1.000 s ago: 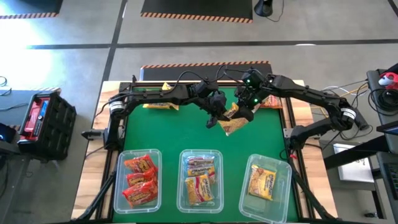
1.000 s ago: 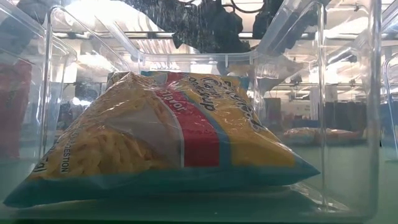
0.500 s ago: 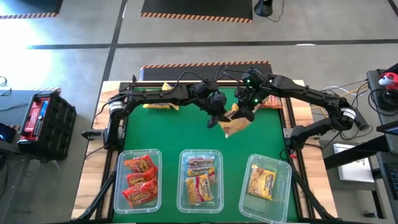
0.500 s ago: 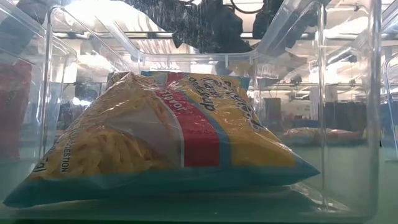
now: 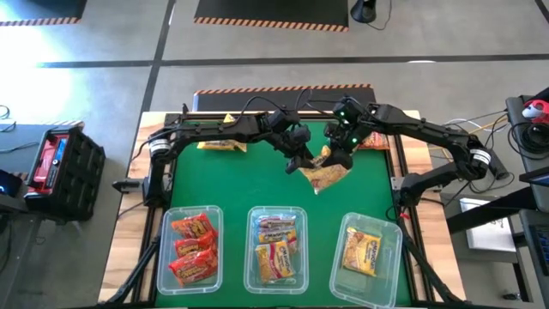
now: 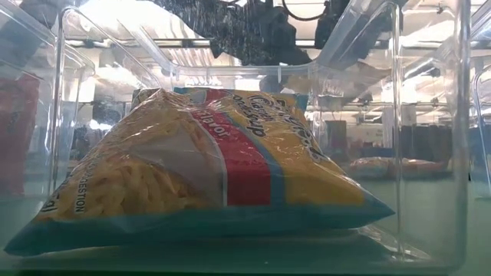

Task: Sort Maruchan noodles
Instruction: Put the yellow noodle pack into the right transparent bin

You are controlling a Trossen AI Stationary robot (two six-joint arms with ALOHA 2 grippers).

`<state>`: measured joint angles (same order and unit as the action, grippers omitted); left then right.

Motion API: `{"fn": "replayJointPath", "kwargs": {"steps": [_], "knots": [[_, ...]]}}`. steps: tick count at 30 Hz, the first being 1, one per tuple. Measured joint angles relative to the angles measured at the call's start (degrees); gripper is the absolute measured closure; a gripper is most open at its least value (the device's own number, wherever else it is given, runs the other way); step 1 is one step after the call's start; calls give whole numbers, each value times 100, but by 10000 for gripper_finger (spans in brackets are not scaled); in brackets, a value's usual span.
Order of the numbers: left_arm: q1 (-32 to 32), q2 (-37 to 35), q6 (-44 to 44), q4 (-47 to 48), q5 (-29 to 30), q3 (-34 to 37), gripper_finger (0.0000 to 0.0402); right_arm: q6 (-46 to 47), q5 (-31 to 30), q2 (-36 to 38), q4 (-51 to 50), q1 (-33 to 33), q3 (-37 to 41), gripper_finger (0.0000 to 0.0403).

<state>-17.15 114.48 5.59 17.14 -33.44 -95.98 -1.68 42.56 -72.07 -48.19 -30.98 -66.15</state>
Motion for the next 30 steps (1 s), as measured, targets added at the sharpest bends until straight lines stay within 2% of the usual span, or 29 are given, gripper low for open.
{"fn": "replayJointPath", "kwargs": {"steps": [6, 15, 22, 27, 30], "knots": [[-14, -7, -54, 0, -51, 0, 206, 17, -10, 13, -596, -2, 0, 269], [-40, -11, 50, -8, -222, 52, 203, 136, -41, 370, -1765, -2, -28, 268], [-148, -13, 450, -174, -561, 385, 203, 1067, -65, 1014, -1876, 66, -70, 271], [-263, -37, 1120, -1229, -1129, 1026, 208, 2142, -78, 1540, -1613, 353, -55, 269], [-336, -162, 1474, -1970, -1238, 1488, 216, 2875, -79, 1828, -1451, 627, -55, 269]]}}
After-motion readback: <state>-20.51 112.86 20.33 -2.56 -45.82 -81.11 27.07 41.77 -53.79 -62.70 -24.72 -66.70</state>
